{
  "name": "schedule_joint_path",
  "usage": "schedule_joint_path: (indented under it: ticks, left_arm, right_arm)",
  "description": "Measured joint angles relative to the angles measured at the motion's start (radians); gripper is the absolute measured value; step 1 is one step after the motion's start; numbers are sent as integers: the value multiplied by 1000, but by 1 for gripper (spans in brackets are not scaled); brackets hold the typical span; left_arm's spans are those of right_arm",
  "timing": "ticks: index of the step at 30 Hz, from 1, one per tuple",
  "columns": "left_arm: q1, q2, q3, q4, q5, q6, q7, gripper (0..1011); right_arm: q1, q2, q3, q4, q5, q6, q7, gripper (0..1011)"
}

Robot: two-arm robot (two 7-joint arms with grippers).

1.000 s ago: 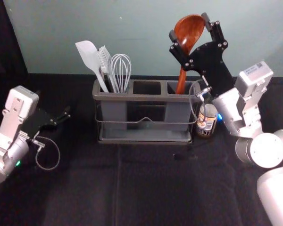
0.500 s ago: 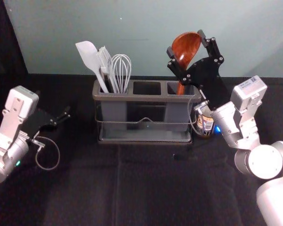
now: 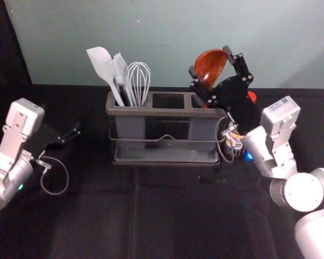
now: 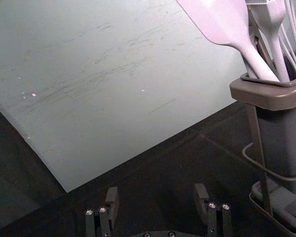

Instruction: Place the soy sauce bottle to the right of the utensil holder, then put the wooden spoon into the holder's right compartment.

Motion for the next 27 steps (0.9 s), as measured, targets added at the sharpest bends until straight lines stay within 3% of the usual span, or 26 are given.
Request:
schedule_joint_path:
  ticks: [6, 17, 20, 26, 27]
  left_arm:
    - [0, 0, 0, 0, 0, 0, 0, 1005]
    - [0, 0, 0, 0, 0, 0, 0, 1005]
    - [0, 0, 0, 0, 0, 0, 0, 1005]
    - [0, 0, 0, 0, 0, 0, 0, 1005]
    - [0, 0, 0, 0, 0, 0, 0, 1005]
  right_arm:
    - [1, 0, 3, -6, -5, 1, -9, 998]
    - [3, -3, 18, -59, -2, 8, -24, 1002]
    - [-17, -2, 25, -96, -3, 13, -32, 1002]
    - [-133, 19, 40, -252, -4, 41, -40, 1003]
    - [-133, 19, 40, -252, -4, 41, -40, 1003]
